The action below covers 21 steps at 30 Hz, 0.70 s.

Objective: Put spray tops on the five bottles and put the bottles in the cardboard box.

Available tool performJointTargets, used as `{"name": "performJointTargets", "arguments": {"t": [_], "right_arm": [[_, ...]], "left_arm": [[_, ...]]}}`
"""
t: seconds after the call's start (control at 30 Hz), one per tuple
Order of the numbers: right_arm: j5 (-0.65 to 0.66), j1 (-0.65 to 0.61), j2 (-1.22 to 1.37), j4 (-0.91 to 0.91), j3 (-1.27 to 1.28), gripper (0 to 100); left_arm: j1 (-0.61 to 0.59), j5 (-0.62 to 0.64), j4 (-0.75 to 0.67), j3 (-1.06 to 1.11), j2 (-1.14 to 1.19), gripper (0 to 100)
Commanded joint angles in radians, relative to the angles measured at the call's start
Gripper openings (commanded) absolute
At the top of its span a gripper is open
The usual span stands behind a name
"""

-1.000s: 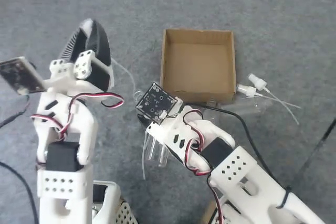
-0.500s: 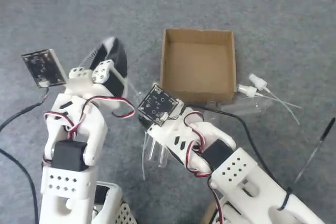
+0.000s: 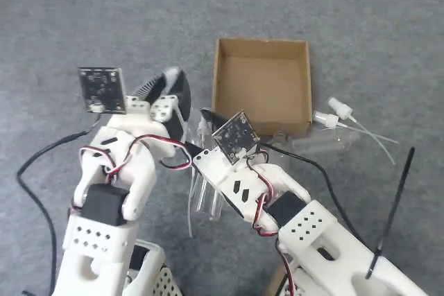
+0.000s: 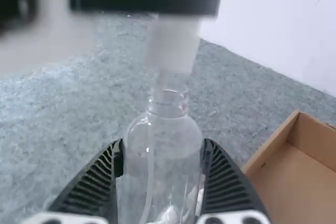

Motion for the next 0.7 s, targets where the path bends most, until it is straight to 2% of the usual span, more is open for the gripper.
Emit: {"name": "performJointTargets", "arguments": {"t": [0.0,0.1,0.2,0.33,0.67], "right_arm": [[-0.011,0.021,-0.041,-0.038,-0.009,0.6],[-0.009,0.022,-0.041,-0.033,-0.008,0.6],[-0.009,0.022,-0.041,-0.039,0.002,0.6],[-0.009,0.022,-0.041,-0.038,0.008,0.6],[-0.009,0.022,-0.038,-0.033,0.009,0.6]], "left_arm": [[0.003,-0.021,-0.006,0.007,-0.012,1],[0.008,-0.092,-0.005,0.015,-0.012,1],[0.008,-0.110,0.000,0.010,-0.012,1],[0.008,-0.110,0.006,-0.035,-0.011,9],[0.000,-0.107,0.190,-0.300,-0.011,11]]}}
